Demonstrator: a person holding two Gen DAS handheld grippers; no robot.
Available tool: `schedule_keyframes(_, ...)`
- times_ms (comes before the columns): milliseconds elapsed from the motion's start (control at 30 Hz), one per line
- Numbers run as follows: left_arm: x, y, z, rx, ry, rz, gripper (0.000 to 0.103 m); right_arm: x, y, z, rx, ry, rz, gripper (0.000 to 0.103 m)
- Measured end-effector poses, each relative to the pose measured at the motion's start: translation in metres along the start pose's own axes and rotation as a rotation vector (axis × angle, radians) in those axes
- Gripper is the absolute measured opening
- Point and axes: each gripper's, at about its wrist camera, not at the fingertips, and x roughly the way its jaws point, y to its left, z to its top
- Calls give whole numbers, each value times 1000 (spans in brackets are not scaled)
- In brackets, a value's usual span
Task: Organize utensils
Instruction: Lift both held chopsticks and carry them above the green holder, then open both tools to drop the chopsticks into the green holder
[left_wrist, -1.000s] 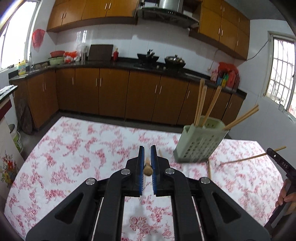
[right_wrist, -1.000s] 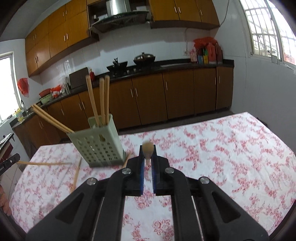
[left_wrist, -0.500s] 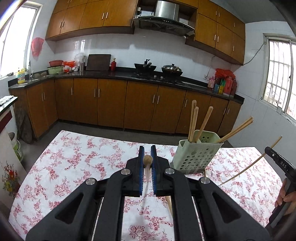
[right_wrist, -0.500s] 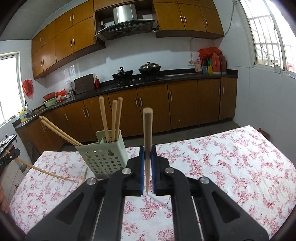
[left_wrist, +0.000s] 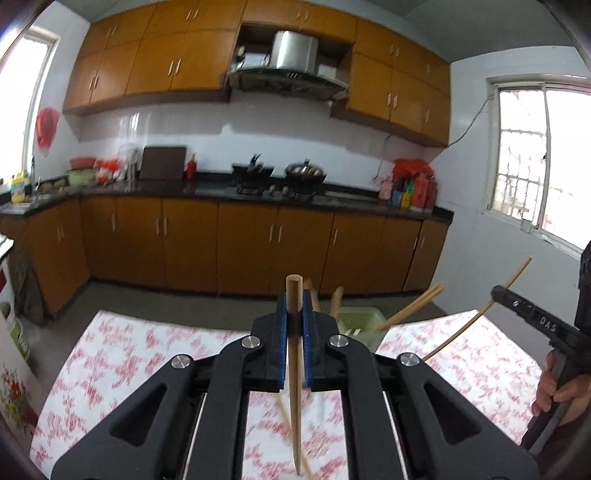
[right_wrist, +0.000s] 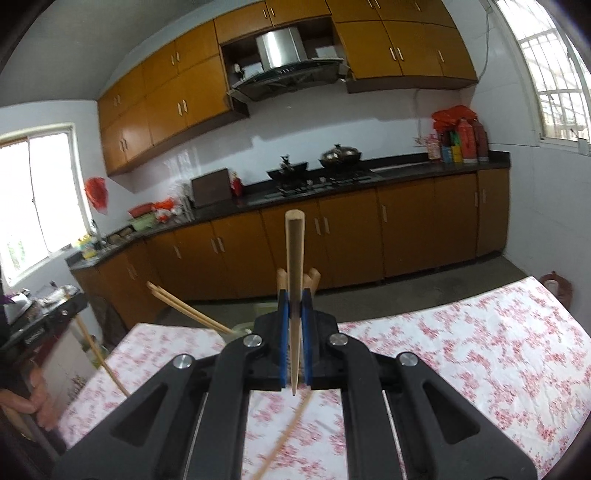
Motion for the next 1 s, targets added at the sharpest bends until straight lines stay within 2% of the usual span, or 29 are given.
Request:
schedule_keyframes(300,17,-39,48,2,-138,-42,7,-3,21,32,-48,-78,47,8)
schedule_keyframes(400,28,-43,65,-49,-179,-49,7,4,23,39,-49,-88,48,8)
schedule_keyframes(533,36,-46,80,-83,-250,-11,7,18,22,48,-54,-102,34,8)
schedule_keyframes(733,62,-47,80,-84,-288,51,7,56,17,53,-53,-83,10,8)
schedule_keyframes(1000,93,-38,56,-97,-254,88,7,102,11,41,-40,-15,-13,8)
